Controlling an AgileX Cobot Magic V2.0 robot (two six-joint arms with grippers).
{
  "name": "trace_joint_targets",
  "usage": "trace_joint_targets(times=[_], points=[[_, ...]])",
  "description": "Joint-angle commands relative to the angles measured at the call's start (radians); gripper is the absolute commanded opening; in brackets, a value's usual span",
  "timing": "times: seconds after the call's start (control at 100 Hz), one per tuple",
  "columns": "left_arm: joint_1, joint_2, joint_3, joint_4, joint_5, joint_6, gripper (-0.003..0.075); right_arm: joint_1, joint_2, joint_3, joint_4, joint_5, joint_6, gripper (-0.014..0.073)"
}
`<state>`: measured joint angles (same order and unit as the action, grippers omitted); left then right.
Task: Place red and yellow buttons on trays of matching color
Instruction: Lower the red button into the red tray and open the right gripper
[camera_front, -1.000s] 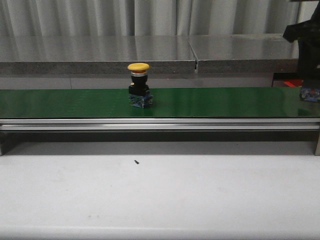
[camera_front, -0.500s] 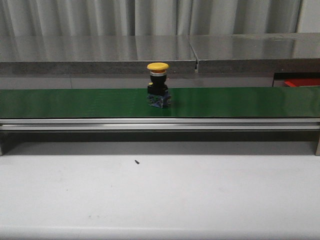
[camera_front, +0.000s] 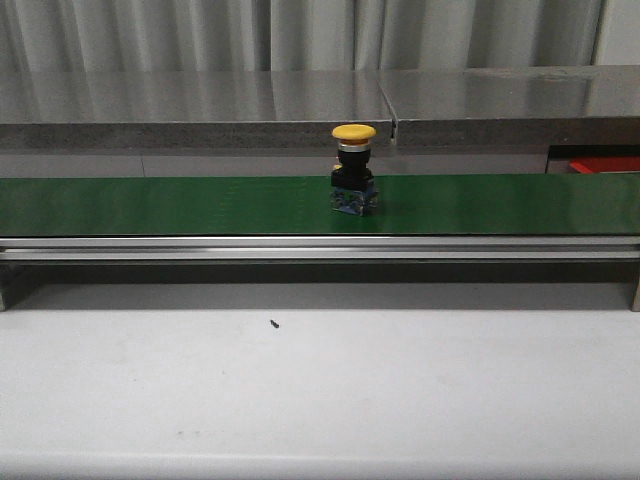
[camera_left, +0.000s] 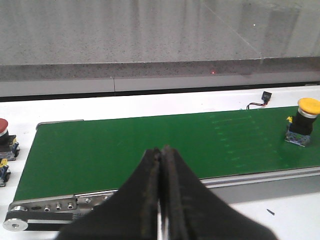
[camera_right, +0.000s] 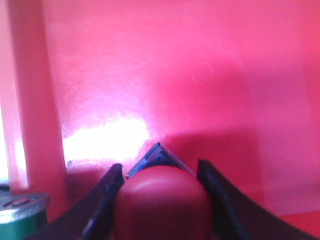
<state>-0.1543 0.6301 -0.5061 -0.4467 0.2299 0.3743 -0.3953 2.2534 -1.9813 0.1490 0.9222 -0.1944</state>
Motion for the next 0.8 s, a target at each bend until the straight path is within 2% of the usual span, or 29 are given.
trace_joint_targets(times=[0.0,0.15,0.22,0.29,0.44,0.51,0.57,0.79], points=[[-0.006,-0.002,-0.027,-0.016,-0.074,-0.002,-0.0019,-0.001,-0.050,-0.039,0.011,-0.053,-0.019,0.0136],[-0.006,-0.002,-0.027,-0.016,-0.074,-0.002,-0.0019,-0.001,-0.035,-0.039,0.013,-0.059,-0.024,0.0139],[-0.006,-0.002,-0.027,-0.016,-0.074,-0.002,-0.0019,-0.001,-0.029,-0.039,0.013,-0.056,-0.024,0.0174],[-0.006,-0.002,-0.027,-0.016,-0.074,-0.002,-0.0019,-0.002,-0.028,-0.039,0.013,-0.052,-0.024,0.0253],[-0.006,-0.002,-0.027,-0.016,-0.074,-0.002,-0.0019,-0.002,-0.040,-0.039,0.013,-0.049,-0.029,0.0500],[-0.006,-0.002,-0.027,-0.016,-0.074,-0.002,-0.0019,-0.002,-0.053,-0.040,0.013,-0.050,-0.029,0.0565],[-0.006,-0.002,-0.027,-0.016,-0.074,-0.002,-0.0019,-0.002,-0.068,-0.047,0.011,-0.040,-0.029,0.0587],[-0.006,-0.002,-0.027,-0.016,-0.074,-0.002,-0.0019,0.001,-0.182,-0.060,0.016,0.016,-0.059,0.0584]])
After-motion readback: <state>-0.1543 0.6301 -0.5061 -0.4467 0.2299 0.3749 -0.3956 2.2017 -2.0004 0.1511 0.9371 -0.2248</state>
